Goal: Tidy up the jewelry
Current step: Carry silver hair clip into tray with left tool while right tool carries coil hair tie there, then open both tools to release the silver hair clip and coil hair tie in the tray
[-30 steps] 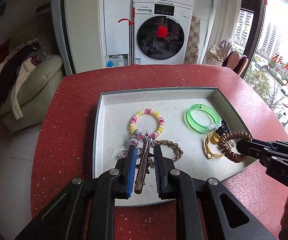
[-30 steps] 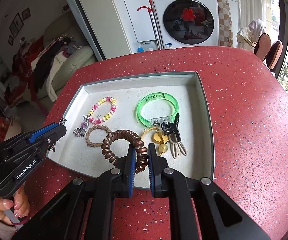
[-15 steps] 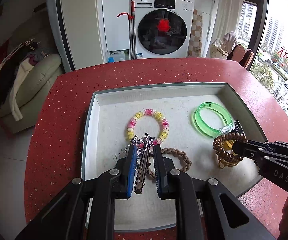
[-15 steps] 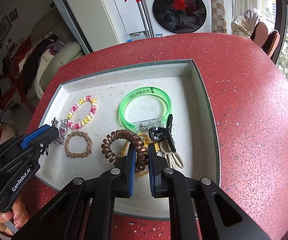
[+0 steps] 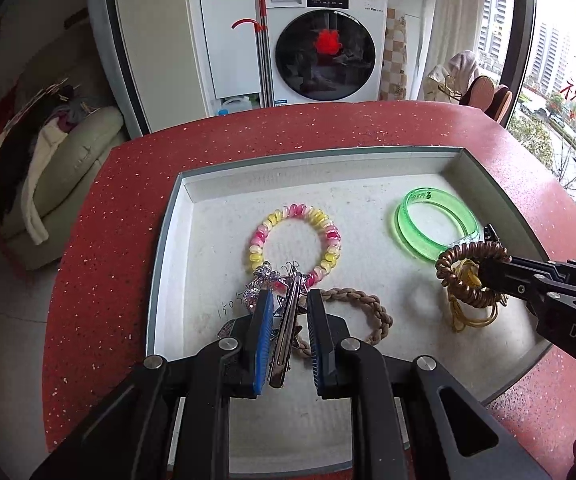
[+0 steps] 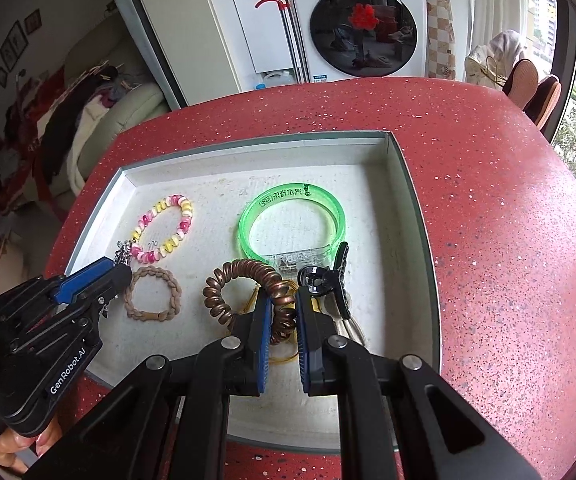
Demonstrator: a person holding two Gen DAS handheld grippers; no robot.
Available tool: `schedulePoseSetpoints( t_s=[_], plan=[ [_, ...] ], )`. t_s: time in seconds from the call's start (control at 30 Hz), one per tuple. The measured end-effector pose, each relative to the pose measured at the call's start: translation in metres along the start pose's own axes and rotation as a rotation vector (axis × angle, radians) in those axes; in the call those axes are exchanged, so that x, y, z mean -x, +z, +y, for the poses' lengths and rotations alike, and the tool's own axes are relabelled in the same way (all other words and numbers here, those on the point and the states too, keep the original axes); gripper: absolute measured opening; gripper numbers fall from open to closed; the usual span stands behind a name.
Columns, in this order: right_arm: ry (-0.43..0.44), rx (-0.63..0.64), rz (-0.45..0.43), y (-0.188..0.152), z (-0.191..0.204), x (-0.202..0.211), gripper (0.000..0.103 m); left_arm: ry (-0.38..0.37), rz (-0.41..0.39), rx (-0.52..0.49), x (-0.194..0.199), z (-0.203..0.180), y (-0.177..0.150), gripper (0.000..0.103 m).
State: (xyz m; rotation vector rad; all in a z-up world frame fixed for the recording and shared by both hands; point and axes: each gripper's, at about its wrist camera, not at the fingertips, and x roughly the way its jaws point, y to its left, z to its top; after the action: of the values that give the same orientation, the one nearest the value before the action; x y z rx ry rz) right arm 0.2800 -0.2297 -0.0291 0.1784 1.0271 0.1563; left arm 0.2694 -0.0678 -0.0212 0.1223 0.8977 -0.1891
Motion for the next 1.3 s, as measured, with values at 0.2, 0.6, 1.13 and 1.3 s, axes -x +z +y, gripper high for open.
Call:
schedulePoseSetpoints(
  t_s=[0.2, 0.6, 1.13, 1.3],
  plan=[
    [0.001, -0.008, 0.014, -0.003, 0.0, -0.008, 0.013, 0.019, -0.012, -0.026, 0.0, -0.004, -0.002, 0.036],
    [0.01, -0.017, 0.023, -0.005, -0.003, -0.009, 0.014, 0.055, -0.025, -0.056, 0.0, -0.007, -0.004, 0.036],
    [0.057, -0.043, -0.001, -0.012, -0.006, 0.005, 0.054, 0.04, -0.014, -0.036, 0.003, -0.003, -0.007, 0.036],
    [0.069, -0.066, -0.027, -0.015, -0.011, 0.016, 0.055, 0.024, -0.017, -0.002, 0.005, 0.004, -0.008, 0.036]
  ],
)
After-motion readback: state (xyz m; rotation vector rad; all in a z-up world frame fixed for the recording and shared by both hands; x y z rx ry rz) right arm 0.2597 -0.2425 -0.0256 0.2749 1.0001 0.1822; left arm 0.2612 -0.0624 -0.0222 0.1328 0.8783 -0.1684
